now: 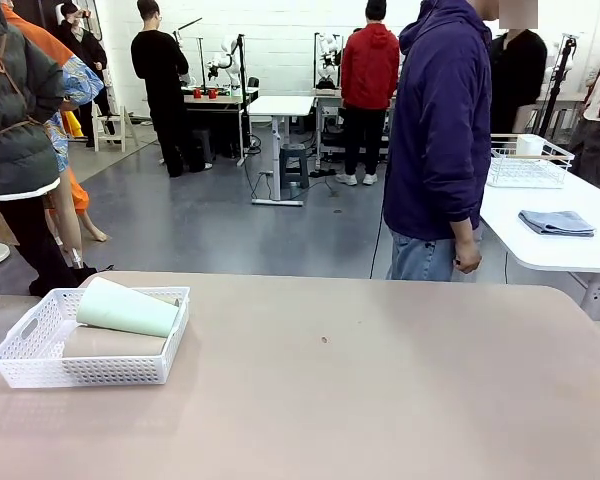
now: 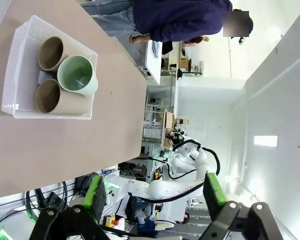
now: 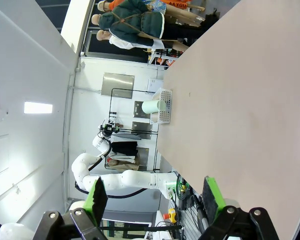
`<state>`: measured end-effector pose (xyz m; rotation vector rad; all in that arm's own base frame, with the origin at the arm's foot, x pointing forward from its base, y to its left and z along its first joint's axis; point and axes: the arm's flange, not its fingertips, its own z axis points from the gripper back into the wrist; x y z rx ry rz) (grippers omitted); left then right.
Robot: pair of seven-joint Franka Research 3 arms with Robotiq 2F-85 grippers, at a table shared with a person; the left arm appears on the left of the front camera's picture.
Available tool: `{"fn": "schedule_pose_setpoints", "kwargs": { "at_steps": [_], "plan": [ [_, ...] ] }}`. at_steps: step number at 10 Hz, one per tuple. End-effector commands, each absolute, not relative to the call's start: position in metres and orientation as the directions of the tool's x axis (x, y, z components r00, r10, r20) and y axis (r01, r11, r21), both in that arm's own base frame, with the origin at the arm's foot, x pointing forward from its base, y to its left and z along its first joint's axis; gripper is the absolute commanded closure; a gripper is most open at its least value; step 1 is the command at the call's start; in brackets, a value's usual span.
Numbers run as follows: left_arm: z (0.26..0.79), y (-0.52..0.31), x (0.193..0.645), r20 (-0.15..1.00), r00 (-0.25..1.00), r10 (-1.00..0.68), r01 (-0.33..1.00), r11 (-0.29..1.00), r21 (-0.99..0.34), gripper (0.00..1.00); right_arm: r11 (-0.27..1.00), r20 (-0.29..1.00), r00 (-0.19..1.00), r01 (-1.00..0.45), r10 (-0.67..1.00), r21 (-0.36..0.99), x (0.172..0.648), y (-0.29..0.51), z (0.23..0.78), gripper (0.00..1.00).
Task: Clean and organize the cups into the basket.
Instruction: Move the Organizing basket back to the left side of the table.
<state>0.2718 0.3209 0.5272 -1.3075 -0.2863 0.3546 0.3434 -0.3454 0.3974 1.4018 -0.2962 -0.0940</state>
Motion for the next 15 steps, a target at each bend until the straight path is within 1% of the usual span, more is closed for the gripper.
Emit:
{"fn": "schedule_pose_setpoints", "kwargs": {
  "at_steps": [1, 15],
  "plan": [
    [0.5283, 0.3220, 0.2689, 0.009, 0.913, 0.407, -0.089, 0.220, -0.971, 0.00, 0.173, 0.162, 0.960, -0.124, -0.229, 0.977, 0.3384, -0.3417, 0.3977, 0.00],
    [0.5283, 0.3220, 0.2689, 0.009, 0.913, 0.407, -0.089, 0.220, -0.971, 0.00, 0.173, 0.162, 0.960, -0.124, -0.229, 0.977, 0.3384, -0.3417, 0.3977, 0.00]
  ]
}}
